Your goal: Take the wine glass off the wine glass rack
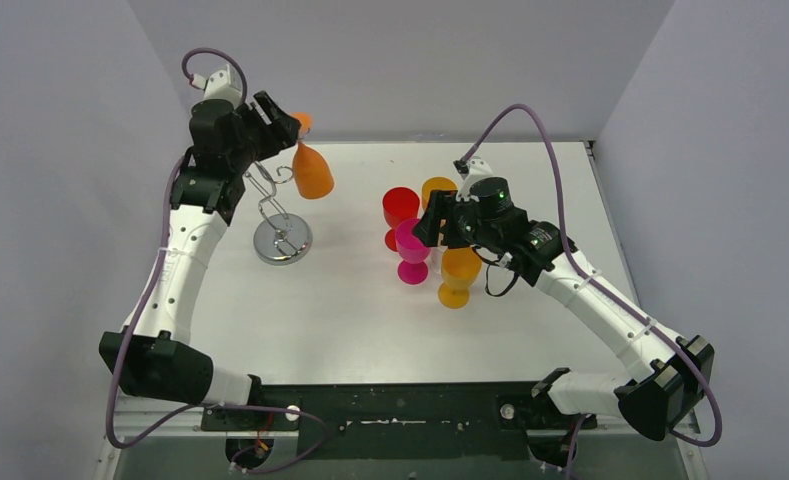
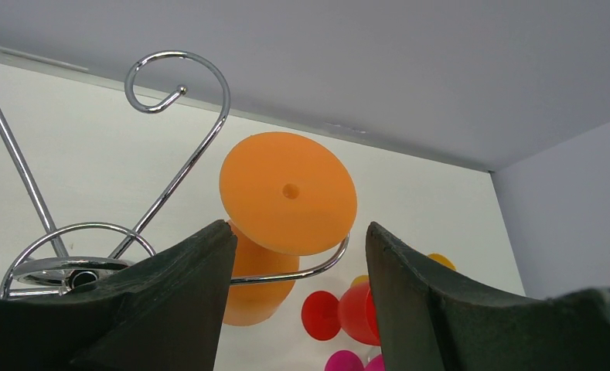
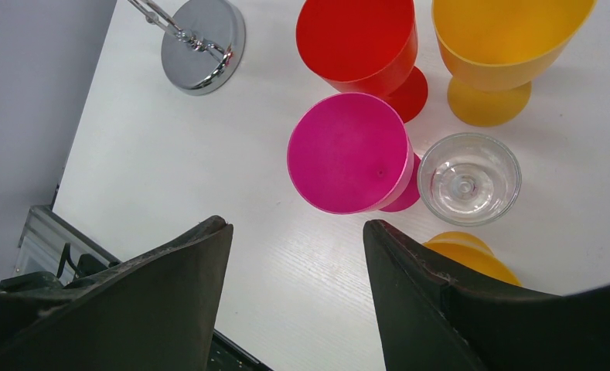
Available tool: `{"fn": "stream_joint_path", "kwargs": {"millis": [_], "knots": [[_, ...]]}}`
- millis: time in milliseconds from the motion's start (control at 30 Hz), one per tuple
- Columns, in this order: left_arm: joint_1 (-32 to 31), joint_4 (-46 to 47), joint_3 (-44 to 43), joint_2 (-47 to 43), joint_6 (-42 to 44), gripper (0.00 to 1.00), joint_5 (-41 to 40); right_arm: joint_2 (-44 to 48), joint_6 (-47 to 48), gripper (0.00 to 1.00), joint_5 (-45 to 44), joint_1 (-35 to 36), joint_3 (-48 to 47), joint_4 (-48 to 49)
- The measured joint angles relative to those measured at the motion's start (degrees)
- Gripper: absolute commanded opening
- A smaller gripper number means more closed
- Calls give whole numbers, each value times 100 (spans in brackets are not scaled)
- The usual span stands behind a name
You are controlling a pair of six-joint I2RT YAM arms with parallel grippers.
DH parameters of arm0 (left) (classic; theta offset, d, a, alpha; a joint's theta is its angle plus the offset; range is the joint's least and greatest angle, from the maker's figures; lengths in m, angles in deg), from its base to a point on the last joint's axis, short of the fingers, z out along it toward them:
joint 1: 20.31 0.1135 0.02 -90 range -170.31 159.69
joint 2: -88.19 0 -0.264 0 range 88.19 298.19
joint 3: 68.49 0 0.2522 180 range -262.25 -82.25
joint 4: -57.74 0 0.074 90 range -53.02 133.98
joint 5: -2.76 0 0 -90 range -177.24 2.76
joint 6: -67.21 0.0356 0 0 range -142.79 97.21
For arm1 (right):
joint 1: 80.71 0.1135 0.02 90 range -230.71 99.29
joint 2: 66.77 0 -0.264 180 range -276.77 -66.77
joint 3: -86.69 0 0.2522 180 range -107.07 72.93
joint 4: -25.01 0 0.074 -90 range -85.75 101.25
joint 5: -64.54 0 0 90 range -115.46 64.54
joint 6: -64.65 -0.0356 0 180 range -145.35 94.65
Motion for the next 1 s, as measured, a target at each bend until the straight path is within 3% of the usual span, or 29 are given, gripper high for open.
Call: {"fn": "stream_joint_path", "kwargs": {"millis": [433, 1000], "knots": [[0, 452, 92, 140, -361, 57, -140, 0, -22, 64, 4, 0, 42, 9], [0, 527, 337, 50, -481, 65, -363, 0, -22, 64, 20, 0, 85, 33]]}}
